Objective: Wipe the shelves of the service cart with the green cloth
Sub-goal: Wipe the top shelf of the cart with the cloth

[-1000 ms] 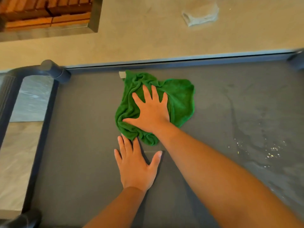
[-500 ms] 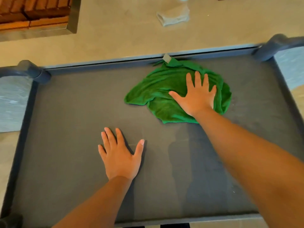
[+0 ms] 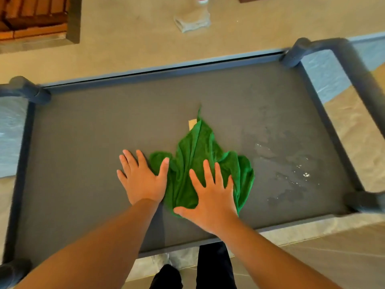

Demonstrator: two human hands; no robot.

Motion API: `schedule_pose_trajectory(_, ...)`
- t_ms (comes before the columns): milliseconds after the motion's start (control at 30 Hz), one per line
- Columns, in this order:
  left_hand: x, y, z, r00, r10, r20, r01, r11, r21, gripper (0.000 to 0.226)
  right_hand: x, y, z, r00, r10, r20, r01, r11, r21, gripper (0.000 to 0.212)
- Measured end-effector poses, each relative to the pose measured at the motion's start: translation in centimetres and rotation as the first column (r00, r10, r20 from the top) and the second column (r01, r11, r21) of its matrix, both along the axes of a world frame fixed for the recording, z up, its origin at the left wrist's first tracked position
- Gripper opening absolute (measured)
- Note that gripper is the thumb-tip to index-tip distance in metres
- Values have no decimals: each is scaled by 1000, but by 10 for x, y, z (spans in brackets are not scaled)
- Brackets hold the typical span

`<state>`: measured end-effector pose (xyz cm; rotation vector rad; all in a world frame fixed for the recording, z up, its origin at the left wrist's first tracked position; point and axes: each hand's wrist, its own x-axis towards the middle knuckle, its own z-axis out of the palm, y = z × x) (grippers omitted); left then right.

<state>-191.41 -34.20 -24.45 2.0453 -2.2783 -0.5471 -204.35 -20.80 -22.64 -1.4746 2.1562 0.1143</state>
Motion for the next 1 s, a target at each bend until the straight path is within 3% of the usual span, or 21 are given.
schedule_pose_trajectory(100,0,0,1,1000,-4,3,4,1000,5,112,22,25,10,995,44,84,-48,998,41,112)
schedule_pose_trajectory(233,0,-1,1,1000,-8,-1,8,1000,12,111,26,25,18,984,74,164,-92,990,106,91)
schedule_pose_trajectory(367,0,-1,1,1000,-11,-6,11,1000,5,108,3,-5,6,992,87,87,-91,994,53,70)
schedule_pose_trajectory(533,1,-1,-1,1000,-13,-2,13,1000,3,107,-35,-77,-8,996,40,-81,-39,999,4,94)
schedule_pose_trajectory(667,1,-2,-1,1000,-10,1,10,1000,7,108,-68,-127,-13,985,-17,-173,7,998,-62,95)
schedule_pose_trajectory(1000,0,-3,1,1000,0,7,0,999,37,117,-143,-219,-12,978,-119,-171,102,989,-104,99)
